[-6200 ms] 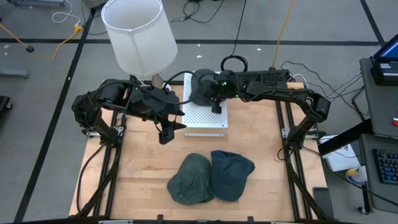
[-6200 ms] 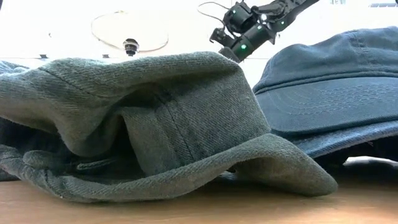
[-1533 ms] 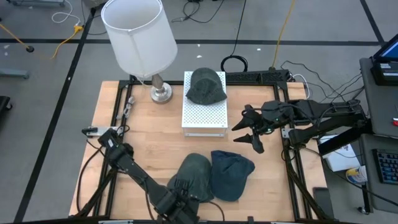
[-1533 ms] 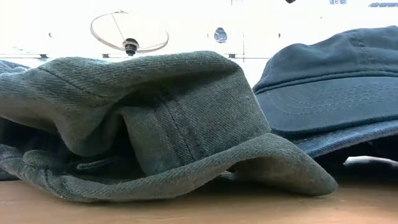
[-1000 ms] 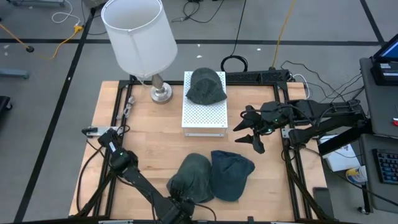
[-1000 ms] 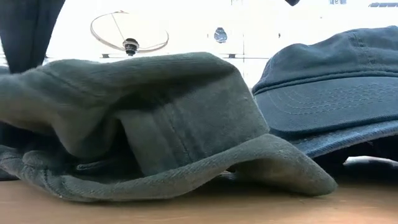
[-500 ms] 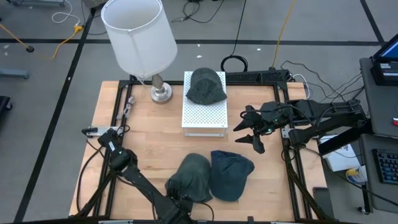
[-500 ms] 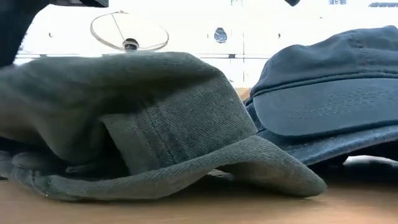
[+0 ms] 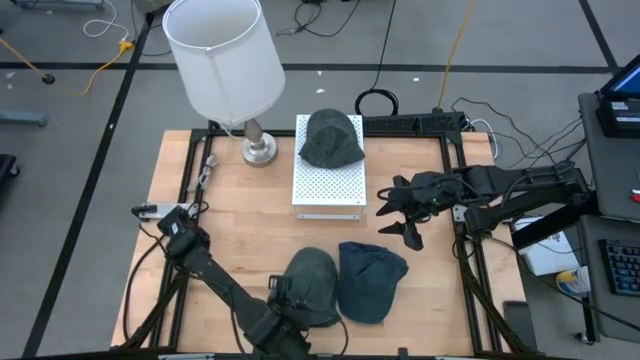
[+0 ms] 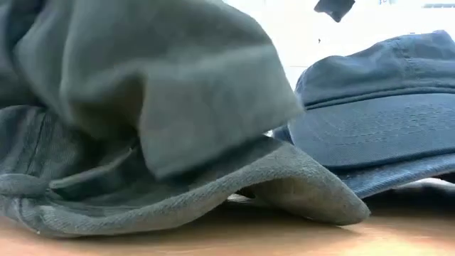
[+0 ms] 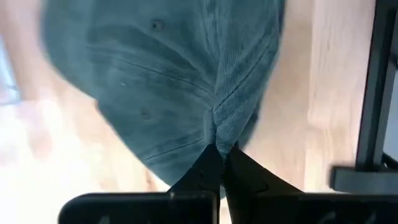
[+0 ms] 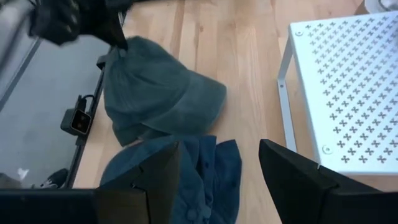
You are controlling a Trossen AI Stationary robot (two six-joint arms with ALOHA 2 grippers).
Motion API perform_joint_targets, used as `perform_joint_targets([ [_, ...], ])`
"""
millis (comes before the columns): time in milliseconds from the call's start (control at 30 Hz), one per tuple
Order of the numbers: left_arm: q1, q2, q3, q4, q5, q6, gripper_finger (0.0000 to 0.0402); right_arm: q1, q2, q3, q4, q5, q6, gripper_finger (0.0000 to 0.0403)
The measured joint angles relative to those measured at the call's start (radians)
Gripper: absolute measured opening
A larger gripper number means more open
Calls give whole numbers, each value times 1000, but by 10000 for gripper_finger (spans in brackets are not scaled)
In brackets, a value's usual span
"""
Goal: Pick & Place hat
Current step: Stack the black cap on top of the other black cap on the shelf
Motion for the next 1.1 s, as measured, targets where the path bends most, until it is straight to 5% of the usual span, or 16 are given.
perform_joint_targets([
  [300, 24, -96, 0, -1, -210, -6, 3, 0, -5, -16, 16, -2, 107, 212],
  [633, 50, -176, 1, 0, -434, 182, 1, 0, -5, -16, 50, -1, 188, 212],
  [867, 102, -243, 1, 0, -499, 240, 1, 0, -5, -16, 73, 0, 244, 212],
  [1100, 152, -339, 2, 0, -582, 214, 1, 0, -5, -60, 158, 2, 132, 212],
])
